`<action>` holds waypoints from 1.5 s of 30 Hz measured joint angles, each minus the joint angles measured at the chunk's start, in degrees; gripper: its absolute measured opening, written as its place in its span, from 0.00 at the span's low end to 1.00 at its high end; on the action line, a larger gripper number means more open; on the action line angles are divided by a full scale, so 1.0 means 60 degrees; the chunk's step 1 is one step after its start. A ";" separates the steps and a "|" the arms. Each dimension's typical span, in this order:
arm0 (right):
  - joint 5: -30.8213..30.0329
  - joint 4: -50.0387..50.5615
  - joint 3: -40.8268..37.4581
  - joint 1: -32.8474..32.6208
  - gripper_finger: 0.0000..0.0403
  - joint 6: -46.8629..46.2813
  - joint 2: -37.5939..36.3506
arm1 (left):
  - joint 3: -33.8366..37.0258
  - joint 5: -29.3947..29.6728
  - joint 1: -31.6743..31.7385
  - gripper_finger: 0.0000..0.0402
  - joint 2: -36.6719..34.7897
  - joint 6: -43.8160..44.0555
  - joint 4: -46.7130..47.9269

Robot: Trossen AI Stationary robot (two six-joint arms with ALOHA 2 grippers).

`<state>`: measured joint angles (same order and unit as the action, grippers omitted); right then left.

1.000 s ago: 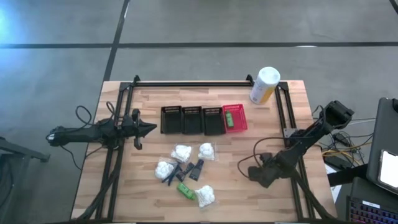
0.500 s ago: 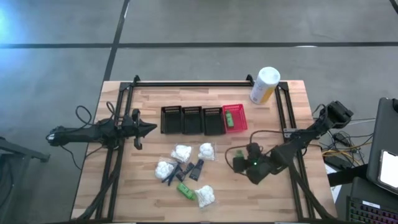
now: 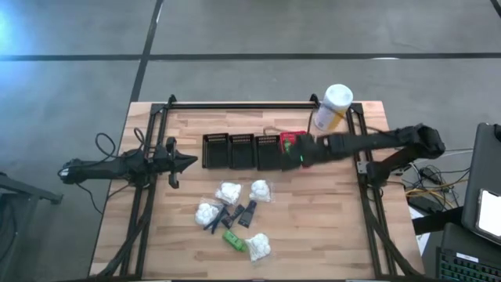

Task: Pick & Place Travel size toiletries
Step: Put the green shampoo into the red bin, then put the blue razor into the left black bin

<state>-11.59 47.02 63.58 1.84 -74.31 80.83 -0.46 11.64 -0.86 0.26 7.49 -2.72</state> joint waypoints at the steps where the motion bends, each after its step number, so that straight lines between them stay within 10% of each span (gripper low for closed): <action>1: 0.0216 0.0005 0.0067 0.0412 0.34 0.0410 0.0056 | -0.0002 0.0000 -0.0002 0.03 0.0000 0.0000 0.0000; 10: 0.0635 0.0880 0.0244 0.2542 0.34 0.2429 0.1403 | -0.0002 0.0004 -0.0002 0.03 0.0031 0.0000 -0.0004; 22: 0.0379 0.1254 0.0316 0.2782 0.54 0.2675 0.2562 | -0.0002 0.0000 -0.0002 0.03 0.0045 0.0000 -0.0004; 45: 0.0978 0.0714 0.0301 -0.0281 0.83 0.2600 0.1358 | -0.0002 0.0000 0.0000 0.03 0.0045 0.0000 -0.0004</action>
<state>-5.72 51.31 65.39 0.16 -58.71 88.98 -0.47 11.64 -0.86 0.54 7.49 -2.74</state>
